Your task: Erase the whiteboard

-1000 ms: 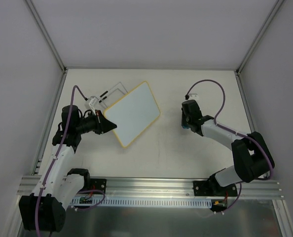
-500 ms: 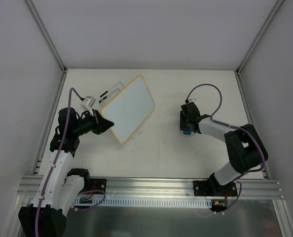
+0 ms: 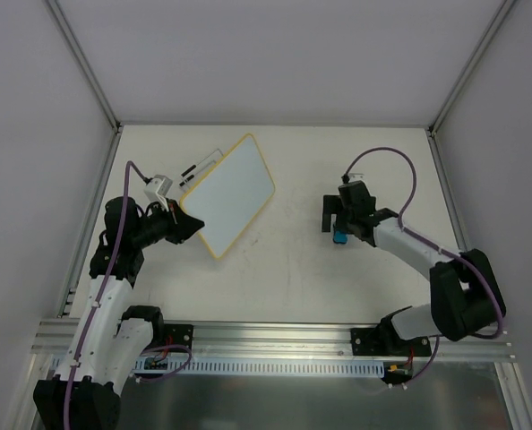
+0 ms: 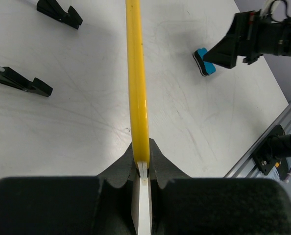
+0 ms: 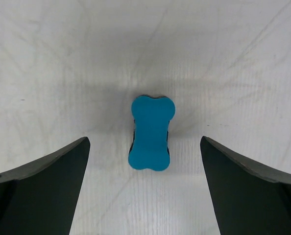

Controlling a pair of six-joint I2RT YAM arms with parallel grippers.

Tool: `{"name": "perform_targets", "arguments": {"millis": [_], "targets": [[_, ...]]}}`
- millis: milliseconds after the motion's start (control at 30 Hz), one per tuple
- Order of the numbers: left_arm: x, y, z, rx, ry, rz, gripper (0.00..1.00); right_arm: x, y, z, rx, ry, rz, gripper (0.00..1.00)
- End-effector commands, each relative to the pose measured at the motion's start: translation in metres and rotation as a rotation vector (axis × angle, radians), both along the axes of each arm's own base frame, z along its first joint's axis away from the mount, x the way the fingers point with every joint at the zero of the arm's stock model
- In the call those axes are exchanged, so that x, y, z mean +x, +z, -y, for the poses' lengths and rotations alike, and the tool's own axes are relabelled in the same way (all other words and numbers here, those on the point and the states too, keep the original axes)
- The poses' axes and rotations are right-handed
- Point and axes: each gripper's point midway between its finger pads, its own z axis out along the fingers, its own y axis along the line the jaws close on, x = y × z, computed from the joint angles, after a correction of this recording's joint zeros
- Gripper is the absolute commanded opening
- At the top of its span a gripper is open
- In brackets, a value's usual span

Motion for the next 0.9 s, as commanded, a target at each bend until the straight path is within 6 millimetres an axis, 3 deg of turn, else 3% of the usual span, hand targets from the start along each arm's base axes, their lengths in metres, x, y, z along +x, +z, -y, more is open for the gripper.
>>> {"name": "perform_targets", "arguments": {"millis": [0,167,400,500,633,700,733,867], "targets": [[0.01,0.033,-0.001,0.023,-0.002,0.177,0.0,-0.004,0.037,0.0,0.035,0.038,0.09,0.99],[0.024,0.045,-0.009,0.057,0.048,0.208,0.0,-0.019,0.077,0.007,0.062,0.098,0.232,0.99],[0.059,0.082,-0.025,0.154,0.117,0.326,0.0,-0.043,0.111,0.015,0.101,0.159,0.4,0.99],[0.074,0.091,-0.028,0.19,0.112,0.361,0.0,-0.046,0.117,0.015,0.125,0.163,0.453,0.99],[0.095,0.086,-0.031,0.26,0.071,0.383,0.0,-0.047,0.113,0.013,0.132,0.17,0.453,0.99],[0.103,0.096,-0.03,0.28,0.046,0.437,0.0,-0.047,0.111,0.012,0.139,0.173,0.445,0.99],[0.111,0.091,-0.039,0.284,0.06,0.419,0.0,-0.047,0.111,0.011,0.143,0.175,0.444,0.99],[0.12,0.097,-0.046,0.256,0.018,0.449,0.0,-0.049,0.112,0.012,0.142,0.172,0.452,0.99]]}}
